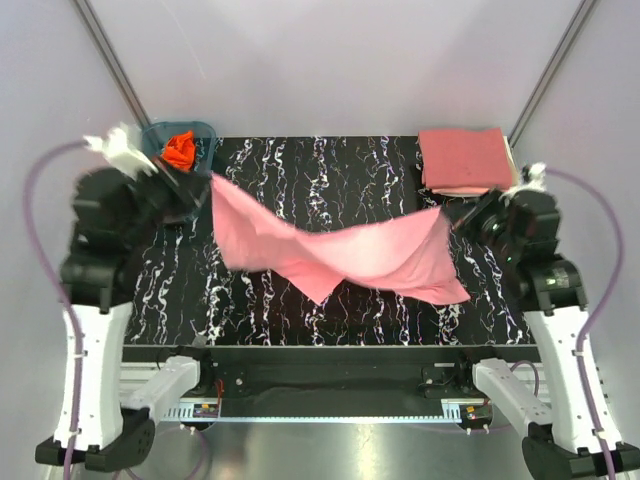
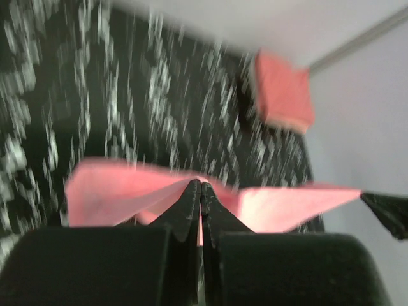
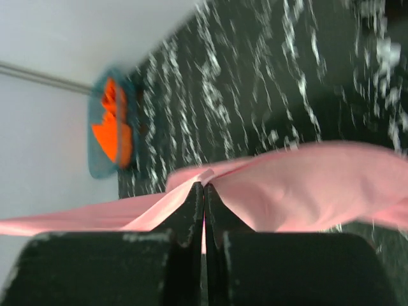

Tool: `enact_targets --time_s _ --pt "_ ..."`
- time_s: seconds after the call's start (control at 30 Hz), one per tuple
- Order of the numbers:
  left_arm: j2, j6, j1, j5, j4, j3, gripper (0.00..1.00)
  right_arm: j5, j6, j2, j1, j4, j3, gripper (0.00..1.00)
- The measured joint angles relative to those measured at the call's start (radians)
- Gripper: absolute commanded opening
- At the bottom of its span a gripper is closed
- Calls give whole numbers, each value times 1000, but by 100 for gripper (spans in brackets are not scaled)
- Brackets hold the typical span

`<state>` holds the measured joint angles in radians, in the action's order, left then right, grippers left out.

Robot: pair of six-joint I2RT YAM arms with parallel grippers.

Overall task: Fold and stack the t-shirts
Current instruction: Flatten the tshirt out

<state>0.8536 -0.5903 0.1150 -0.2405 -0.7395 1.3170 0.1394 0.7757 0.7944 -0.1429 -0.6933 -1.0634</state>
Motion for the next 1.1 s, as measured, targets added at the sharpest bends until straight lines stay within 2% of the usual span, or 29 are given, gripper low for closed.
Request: enact_targets --time_s 0.17,0.3,0.57,0.73,0.93,1.03,1.1 --pt "171 21 1 103 -4 577 0 -76 -66 92 0 32 -368 0" --pt "154 -10 1 134 6 789 0 -98 -101 69 0 26 -558 0" --pt "-101 -175 1 116 11 813 0 -105 -85 -169 0 -82 -784 0" --pt "-140 -226 1 91 54 897 0 -106 -54 -241 0 -90 -853 0" --pt "-135 -186 3 91 99 841 0 -179 -47 -211 0 -85 -764 0" --pt "-111 -136 6 93 146 739 0 -220 -62 -155 0 -57 -668 0" --pt "-90 -97 8 86 224 603 0 -246 -76 -111 0 -19 -583 0"
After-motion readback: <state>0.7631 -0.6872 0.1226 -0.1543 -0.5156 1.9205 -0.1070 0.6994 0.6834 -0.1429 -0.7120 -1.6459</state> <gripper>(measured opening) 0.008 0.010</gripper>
